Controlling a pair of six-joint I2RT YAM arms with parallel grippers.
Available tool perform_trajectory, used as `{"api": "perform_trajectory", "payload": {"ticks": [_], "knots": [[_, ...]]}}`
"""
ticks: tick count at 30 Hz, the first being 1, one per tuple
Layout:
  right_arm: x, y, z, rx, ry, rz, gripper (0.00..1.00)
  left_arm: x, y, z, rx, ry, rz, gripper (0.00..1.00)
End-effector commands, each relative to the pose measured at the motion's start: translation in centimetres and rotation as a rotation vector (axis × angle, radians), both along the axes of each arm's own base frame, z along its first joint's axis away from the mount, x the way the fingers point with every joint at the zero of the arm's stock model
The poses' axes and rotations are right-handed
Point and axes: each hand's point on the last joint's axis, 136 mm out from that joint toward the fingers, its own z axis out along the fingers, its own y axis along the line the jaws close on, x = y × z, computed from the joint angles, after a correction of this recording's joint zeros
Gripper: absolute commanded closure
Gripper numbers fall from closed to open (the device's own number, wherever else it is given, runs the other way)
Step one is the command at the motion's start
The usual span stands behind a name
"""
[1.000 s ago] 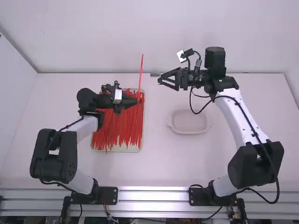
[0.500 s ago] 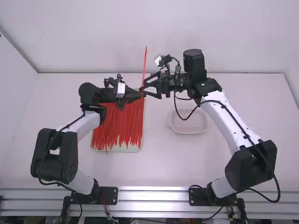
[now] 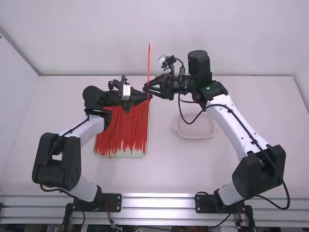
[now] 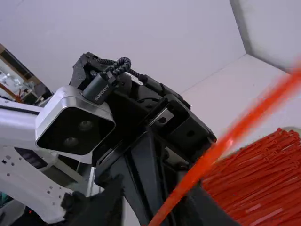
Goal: Fasten the cable tie
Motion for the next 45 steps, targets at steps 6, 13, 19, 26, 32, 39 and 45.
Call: {"api": "perform_trajectory", "payload": {"ticks": [6, 13, 19, 26, 32, 39, 45], "knots": [[0.2, 0.1, 1.6, -0.001, -0.068, -0.042, 1.00, 1.0, -0.1, 0.8, -0.032, 0.024, 0.045, 0.28], [2.5, -3.5, 0.3, -0.042, -0.033, -0.131, 1.00, 1.6, 0.0, -0.2, -0.022, 0.141, 0.049, 0.01], [4.3, -8.6, -4.8, -0.223, 0.038, -0.262, 1.00, 3.5, 1.2, -5.9, 0.068, 0.340, 0.128, 0.01], [5.8, -11.8, -11.7, -0.482, 0.168, -0.434, 1.00, 4.1, 3.2, -11.1, 0.161, 0.526, 0.240, 0.01], [6.9, -14.1, -18.4, -0.585, 0.280, -0.596, 1.00, 3.1, 4.5, -13.5, 0.209, 0.613, 0.254, 0.01], [6.6, -17.6, -24.6, -0.609, 0.372, -0.751, 1.00, 3.0, 4.8, -14.6, 0.236, 0.666, 0.286, 0.01], [5.5, -18.7, -27.6, -0.600, 0.412, -0.801, 1.00, 3.0, 4.8, -14.5, 0.234, 0.662, 0.286, 0.01]]}}
